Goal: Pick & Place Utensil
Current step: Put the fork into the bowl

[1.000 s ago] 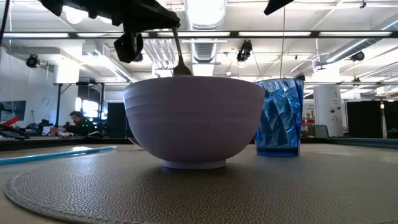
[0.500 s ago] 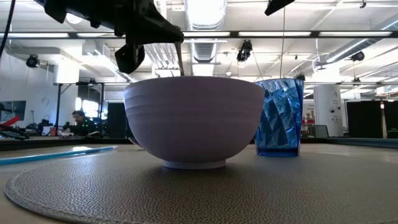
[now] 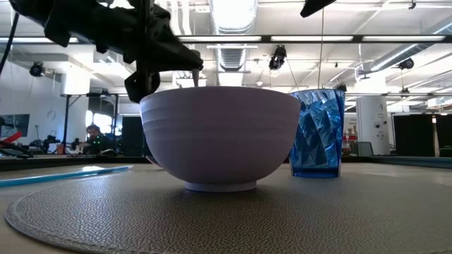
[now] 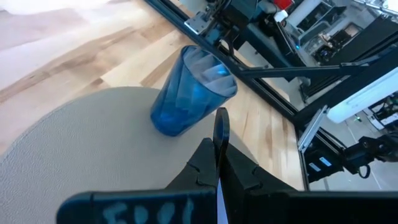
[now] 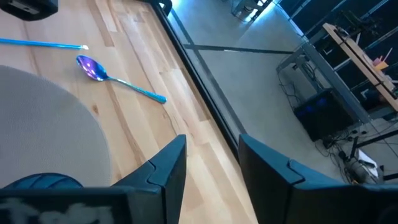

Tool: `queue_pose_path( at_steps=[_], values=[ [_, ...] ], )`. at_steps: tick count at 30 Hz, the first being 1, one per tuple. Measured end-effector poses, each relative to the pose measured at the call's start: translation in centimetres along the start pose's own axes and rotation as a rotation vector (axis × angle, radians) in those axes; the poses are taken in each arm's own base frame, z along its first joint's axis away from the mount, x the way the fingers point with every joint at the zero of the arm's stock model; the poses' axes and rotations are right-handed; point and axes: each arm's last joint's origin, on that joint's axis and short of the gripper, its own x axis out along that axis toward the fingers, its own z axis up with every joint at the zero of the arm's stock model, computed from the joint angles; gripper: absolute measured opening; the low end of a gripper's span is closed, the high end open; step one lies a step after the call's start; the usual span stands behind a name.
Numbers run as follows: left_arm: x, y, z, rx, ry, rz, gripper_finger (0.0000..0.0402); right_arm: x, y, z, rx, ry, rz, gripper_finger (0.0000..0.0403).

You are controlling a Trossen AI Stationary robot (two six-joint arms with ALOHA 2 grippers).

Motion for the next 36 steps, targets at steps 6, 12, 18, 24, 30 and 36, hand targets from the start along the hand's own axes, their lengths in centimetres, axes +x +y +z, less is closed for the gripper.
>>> queue_pose_path(
  at_steps=[6,12,18,24,30,36],
  values=[
    [-0.1,0.5,-0.4,0.000,0.001,0.011,0.0000,0.0,0.0,0.0,-0.003,0.000,0.000,0.0133],
    [-0.1,0.5,-0.3,0.019,-0.023,0.035,0.0000,0.0,0.0,0.0,-0.008,0.000,0.000,0.0136],
    [0.0,0.8,-0.6,-0.007,-0.034,0.062,0.0000,0.0,0.0,0.0,-0.023,0.000,0.000,0.0132],
    [0.2,1.1,-1.0,-0.073,-0.029,0.080,0.0000,0.0,0.0,0.0,-0.027,0.000,0.000,0.0123],
    [0.2,1.0,-1.0,-0.080,-0.034,0.076,0.0000,0.0,0.0,0.0,-0.017,0.000,0.000,0.0127],
    [0.2,1.1,-1.0,-0.048,-0.033,0.076,0.0013,0.0,0.0,0.0,-0.003,-0.001,0.000,0.0132]
  ],
)
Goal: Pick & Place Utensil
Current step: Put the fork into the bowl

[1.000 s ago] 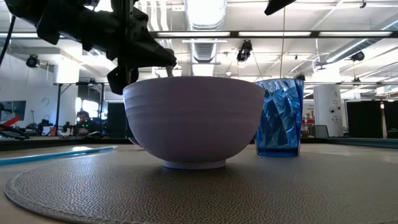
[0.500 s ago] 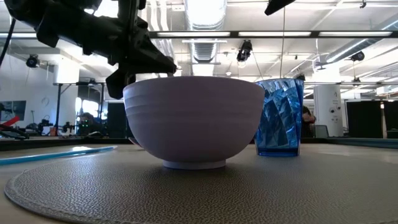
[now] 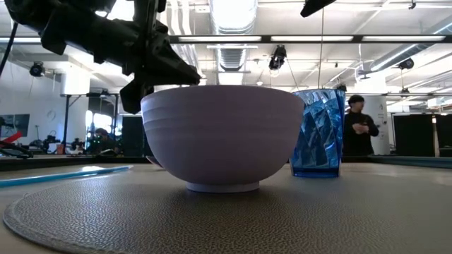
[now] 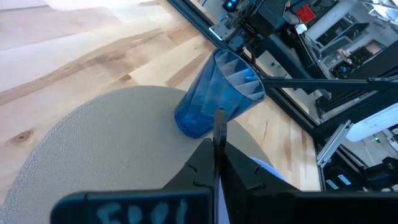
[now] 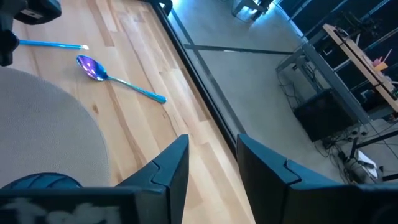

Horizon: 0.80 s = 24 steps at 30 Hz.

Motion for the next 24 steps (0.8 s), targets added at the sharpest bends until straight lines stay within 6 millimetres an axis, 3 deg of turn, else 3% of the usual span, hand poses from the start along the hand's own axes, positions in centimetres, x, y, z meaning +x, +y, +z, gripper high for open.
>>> queue_pose_path(
  at_steps=[11,24],
  values=[
    [-0.01,0.28,-0.26,0.052,0.025,0.025,0.0026,0.00,0.00,0.00,0.002,0.000,0.000,0.0116],
    [-0.01,0.34,-0.31,0.078,0.031,0.031,0.0038,0.00,0.00,0.00,-0.004,0.000,0.000,0.0130]
  ],
)
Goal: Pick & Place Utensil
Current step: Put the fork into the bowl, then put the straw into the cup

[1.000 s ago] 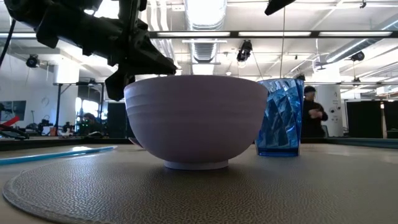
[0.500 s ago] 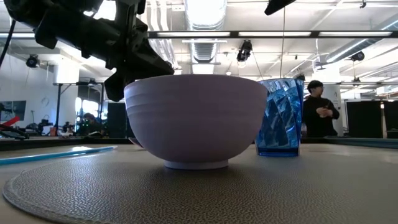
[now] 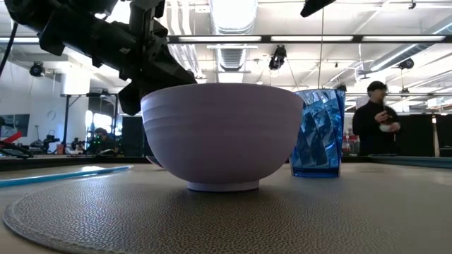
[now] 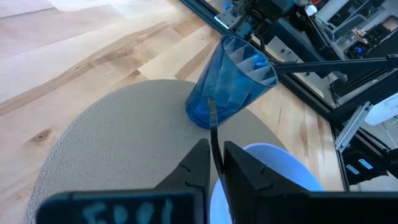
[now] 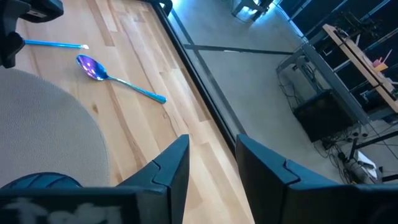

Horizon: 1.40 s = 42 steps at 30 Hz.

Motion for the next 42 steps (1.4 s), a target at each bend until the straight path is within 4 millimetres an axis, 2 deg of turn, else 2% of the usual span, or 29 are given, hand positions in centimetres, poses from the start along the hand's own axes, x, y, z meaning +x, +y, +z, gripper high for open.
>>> queue_pose_path(
  at_steps=[6,14,25,35,42],
  values=[
    [0.0,0.0,0.0,0.000,0.005,-0.006,0.0057,0.0,0.0,0.0,-0.001,0.000,0.000,0.0123],
    [0.0,-0.1,0.0,0.000,0.015,-0.017,0.0102,0.0,0.0,0.0,-0.001,0.000,0.000,0.0111],
    [-0.4,-0.4,0.3,0.004,0.028,-0.065,0.0156,0.0,0.0,0.0,-0.001,0.000,0.000,0.0123],
    [-1.1,-0.3,0.5,0.015,0.057,-0.050,0.0166,0.0,0.0,0.0,-0.001,0.000,0.000,0.0115],
    [-2.4,-0.4,1.2,0.016,0.060,-0.049,0.0166,0.0,0.0,0.0,-0.002,0.000,0.000,0.0109]
  ],
)
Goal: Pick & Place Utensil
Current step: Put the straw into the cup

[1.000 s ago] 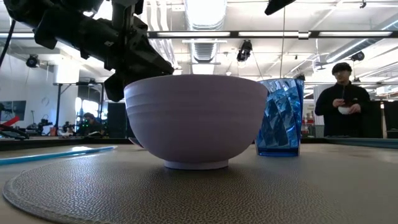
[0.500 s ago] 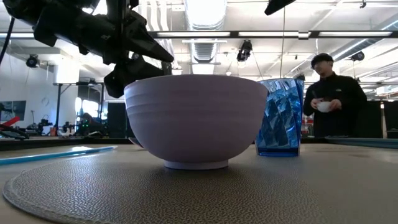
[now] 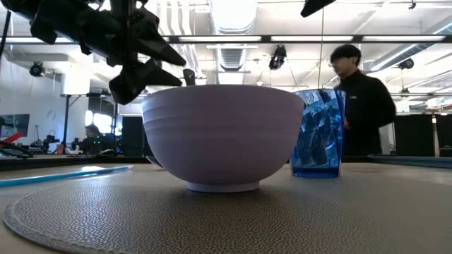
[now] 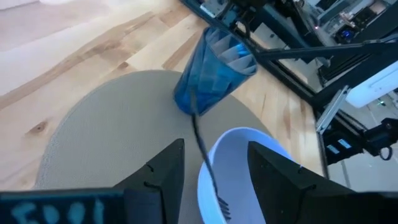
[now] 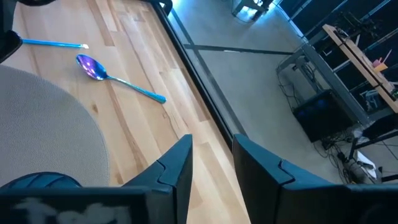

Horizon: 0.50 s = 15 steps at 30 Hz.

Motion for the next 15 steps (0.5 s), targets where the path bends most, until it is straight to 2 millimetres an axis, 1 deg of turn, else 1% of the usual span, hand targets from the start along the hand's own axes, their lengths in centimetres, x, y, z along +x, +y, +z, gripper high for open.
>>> queue_pose_path(
  at_steps=[8,11,15],
  values=[
    [-2.4,-0.2,1.2,0.009,-0.019,-0.012,0.0166,0.0,0.0,0.0,-0.001,0.001,0.000,0.0121],
    [-3.3,-0.2,1.7,0.044,-0.031,-0.020,0.0166,0.0,0.0,0.0,0.003,0.001,0.000,0.0128],
    [-4.5,0.0,1.8,0.059,-0.009,-0.001,0.0166,0.0,0.0,0.0,0.004,0.001,0.000,0.0139]
  ],
)
